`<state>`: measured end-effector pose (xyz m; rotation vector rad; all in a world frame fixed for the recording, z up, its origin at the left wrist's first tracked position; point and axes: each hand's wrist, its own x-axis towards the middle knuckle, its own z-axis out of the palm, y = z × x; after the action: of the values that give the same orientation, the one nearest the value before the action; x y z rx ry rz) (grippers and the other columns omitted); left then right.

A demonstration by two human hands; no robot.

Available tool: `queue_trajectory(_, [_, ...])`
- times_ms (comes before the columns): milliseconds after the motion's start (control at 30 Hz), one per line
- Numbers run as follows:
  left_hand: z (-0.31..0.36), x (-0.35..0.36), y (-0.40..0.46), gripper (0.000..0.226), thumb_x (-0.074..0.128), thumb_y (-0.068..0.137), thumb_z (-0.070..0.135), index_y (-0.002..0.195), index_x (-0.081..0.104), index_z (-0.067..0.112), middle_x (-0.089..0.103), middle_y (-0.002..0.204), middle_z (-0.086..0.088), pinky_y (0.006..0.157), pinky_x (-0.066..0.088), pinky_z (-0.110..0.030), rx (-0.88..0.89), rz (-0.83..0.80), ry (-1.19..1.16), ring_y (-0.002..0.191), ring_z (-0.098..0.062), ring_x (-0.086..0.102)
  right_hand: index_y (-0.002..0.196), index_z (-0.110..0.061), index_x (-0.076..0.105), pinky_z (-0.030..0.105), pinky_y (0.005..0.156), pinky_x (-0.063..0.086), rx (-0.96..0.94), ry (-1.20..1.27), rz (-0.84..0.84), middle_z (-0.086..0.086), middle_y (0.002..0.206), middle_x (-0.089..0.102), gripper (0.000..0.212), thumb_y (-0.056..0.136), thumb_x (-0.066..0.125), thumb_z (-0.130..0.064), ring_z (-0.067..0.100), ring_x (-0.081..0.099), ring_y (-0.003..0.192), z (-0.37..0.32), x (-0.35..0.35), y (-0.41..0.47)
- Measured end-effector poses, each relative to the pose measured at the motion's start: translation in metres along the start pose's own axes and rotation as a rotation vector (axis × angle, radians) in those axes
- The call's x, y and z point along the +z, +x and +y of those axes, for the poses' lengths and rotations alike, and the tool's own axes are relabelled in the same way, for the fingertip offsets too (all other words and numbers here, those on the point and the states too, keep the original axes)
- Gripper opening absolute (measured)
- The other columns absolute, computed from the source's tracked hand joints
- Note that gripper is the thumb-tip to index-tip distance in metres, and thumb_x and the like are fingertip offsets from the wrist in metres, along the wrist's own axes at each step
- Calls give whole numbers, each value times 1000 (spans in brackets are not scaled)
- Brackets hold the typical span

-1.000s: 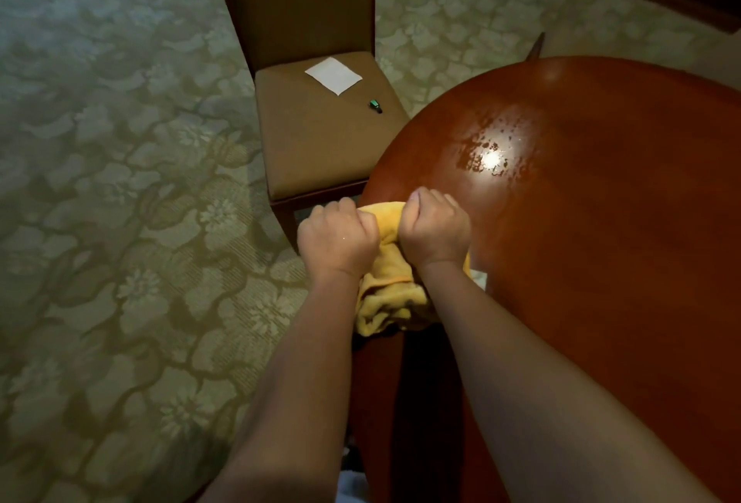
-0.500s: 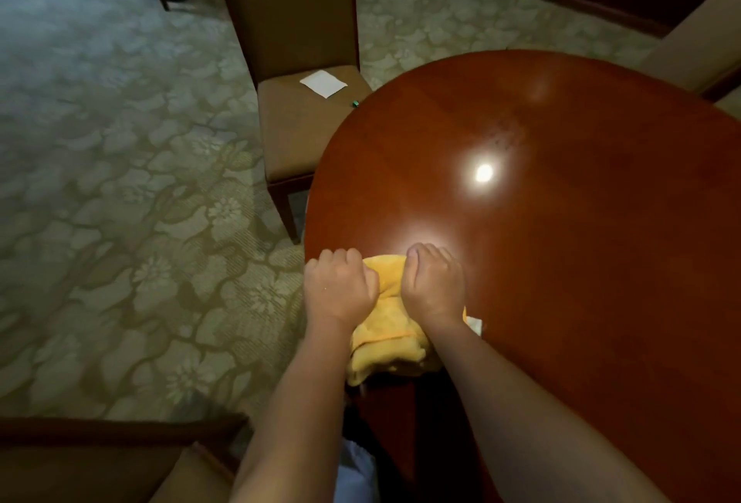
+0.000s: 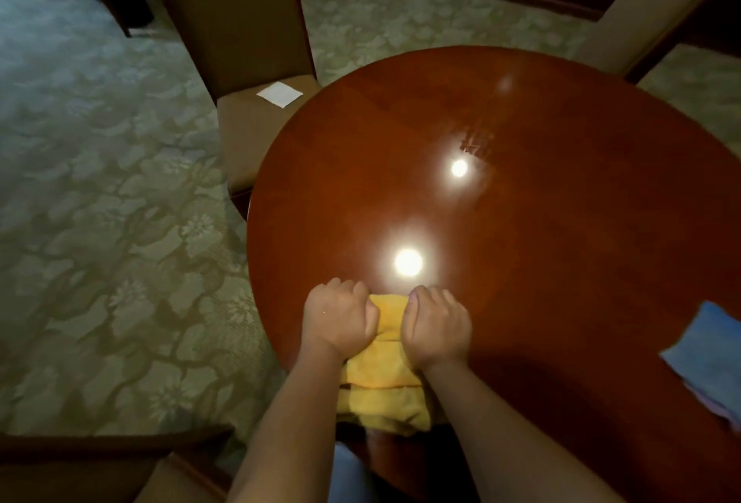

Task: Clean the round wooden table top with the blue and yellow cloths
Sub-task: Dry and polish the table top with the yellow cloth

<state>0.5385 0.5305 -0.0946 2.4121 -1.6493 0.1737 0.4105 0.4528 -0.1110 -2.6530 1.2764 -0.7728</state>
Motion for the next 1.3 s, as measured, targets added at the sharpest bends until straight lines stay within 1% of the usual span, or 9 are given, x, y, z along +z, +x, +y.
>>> queue_trajectory(100, [-5,6,29,29,39,72,29,56,56,12,52,52,-5,41,32,-26,20,9,25,44,-26,48,62,-14,58,29,48,40,16,-20,39,5,60,57,28,81,39,-25,29,55,55,5,11,24])
queue_trajectory(267, [-17,21,87,32,39,72,27,59,62,9,55,57,-8,43,35,-25,35,62,-9,49,-27,51,63,-13,59,29,48,36,77,-12,83,6,61,57,29,80,38,-23,30,52,54,13,33,76])
queue_trajectory(500, [-30,39,167,34,36,71,27,56,59,8,55,54,-8,42,32,-25,46,95,-10,46,-27,50,63,-12,56,29,45,33,130,-36,94,8,59,54,31,82,36,-25,30,52,53,26,60,149])
queue_trajectory(667, [-32,42,187,34,36,72,27,55,58,8,55,54,-8,44,26,-24,70,100,-10,45,-27,50,63,-11,55,29,46,33,154,-59,109,7,59,54,31,83,36,-25,29,52,54,29,66,162])
queue_trajectory(767, [-31,38,183,39,31,75,28,59,58,7,56,57,-10,47,22,-25,87,48,0,49,-28,50,63,-11,56,30,47,36,155,-80,134,8,60,55,29,84,38,-21,30,52,54,28,64,160])
queue_trajectory(867, [-28,33,171,44,25,78,31,66,59,6,58,63,-11,50,23,-28,100,18,13,54,-30,52,62,-10,57,32,47,38,199,-96,157,9,60,56,29,84,40,-20,32,53,54,24,59,145])
queue_trajectory(967, [-19,28,143,36,31,76,29,60,55,7,54,56,-10,48,22,-26,108,3,-7,47,-28,49,63,-10,57,31,49,40,220,-76,123,9,60,56,30,84,39,-22,32,54,55,21,46,113])
queue_trajectory(1067, [-3,22,103,29,37,72,27,54,52,9,50,50,-8,45,23,-26,87,29,-17,43,-27,47,62,-10,57,31,51,43,194,-63,83,8,61,57,32,84,37,-23,30,56,56,22,26,79])
queue_trajectory(1300, [52,4,24,27,39,69,27,51,51,10,50,49,-6,45,21,-25,66,15,-57,40,-27,47,65,-12,59,30,50,43,178,-105,33,4,62,57,33,85,36,-23,27,55,57,37,-26,-7])
